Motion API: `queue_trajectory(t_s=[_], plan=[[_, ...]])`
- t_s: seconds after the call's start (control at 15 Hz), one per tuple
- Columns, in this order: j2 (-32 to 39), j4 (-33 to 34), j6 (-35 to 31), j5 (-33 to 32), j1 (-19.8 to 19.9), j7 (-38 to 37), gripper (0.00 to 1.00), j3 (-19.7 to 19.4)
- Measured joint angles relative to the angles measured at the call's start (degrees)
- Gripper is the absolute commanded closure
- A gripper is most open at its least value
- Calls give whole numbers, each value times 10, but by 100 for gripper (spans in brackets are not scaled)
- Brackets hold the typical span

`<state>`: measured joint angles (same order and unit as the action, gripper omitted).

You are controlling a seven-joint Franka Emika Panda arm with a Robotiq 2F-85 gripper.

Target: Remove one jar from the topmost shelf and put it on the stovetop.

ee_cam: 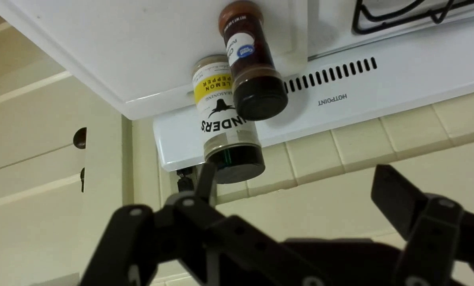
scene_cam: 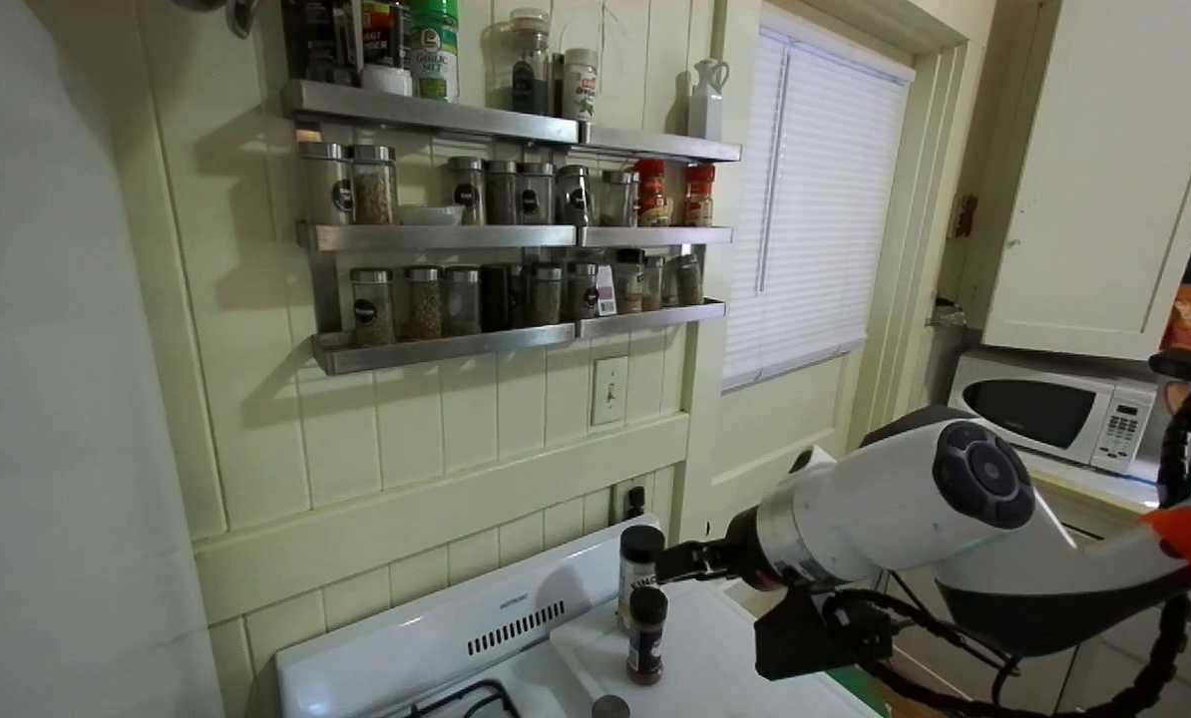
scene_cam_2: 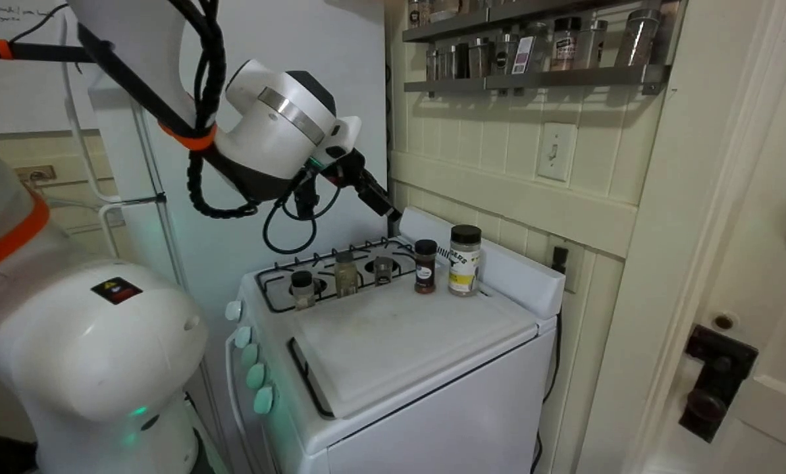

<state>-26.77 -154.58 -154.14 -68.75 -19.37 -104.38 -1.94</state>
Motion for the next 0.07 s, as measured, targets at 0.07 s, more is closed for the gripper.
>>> queue_trajectory(t_s=[0.07], plan=[[-2,0,-1,3,-5,6,0,-7]])
